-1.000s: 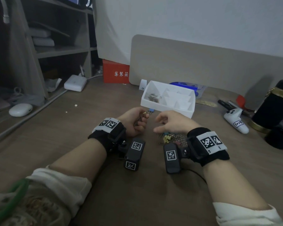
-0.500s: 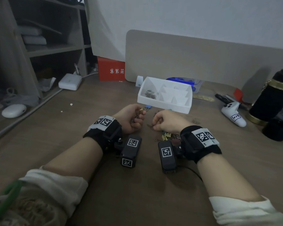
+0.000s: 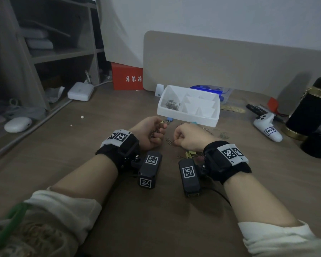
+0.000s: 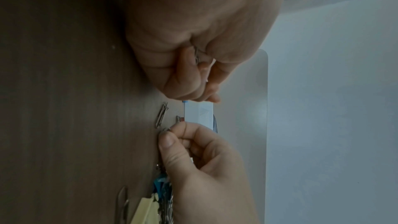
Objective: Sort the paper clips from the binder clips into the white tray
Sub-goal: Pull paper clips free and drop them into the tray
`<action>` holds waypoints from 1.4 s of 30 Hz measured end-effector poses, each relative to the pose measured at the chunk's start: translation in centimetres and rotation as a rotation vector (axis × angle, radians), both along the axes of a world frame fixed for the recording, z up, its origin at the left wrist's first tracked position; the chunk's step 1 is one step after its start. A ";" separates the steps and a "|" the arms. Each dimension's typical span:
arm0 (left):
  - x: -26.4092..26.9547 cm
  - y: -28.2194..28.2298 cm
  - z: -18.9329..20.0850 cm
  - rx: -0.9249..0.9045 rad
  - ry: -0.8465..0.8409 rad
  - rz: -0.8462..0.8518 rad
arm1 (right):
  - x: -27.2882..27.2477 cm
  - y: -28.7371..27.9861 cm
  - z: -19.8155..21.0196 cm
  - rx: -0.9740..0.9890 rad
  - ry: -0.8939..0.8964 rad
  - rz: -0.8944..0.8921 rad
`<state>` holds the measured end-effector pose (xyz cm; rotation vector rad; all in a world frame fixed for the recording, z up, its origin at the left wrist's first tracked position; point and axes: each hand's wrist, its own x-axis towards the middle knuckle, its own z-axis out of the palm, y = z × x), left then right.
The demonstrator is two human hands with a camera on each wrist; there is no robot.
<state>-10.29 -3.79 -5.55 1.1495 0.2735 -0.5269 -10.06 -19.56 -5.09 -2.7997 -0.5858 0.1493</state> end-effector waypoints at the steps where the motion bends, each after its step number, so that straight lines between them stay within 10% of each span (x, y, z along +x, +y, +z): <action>1: 0.0 0.0 0.0 -0.001 -0.001 0.000 | 0.0 0.0 0.0 0.023 -0.002 -0.007; 22: -0.5 -0.5 0.2 0.070 -0.071 -0.231 | -0.9 1.7 1.4 0.837 -0.101 0.046; 32: -0.3 -0.3 0.2 -0.031 -0.045 -0.150 | 0.1 1.9 0.0 0.779 -0.183 -0.052; 42: 0.7 0.4 -0.5 -0.105 -0.037 0.161 | 0.7 1.4 -1.5 0.226 -0.035 -0.115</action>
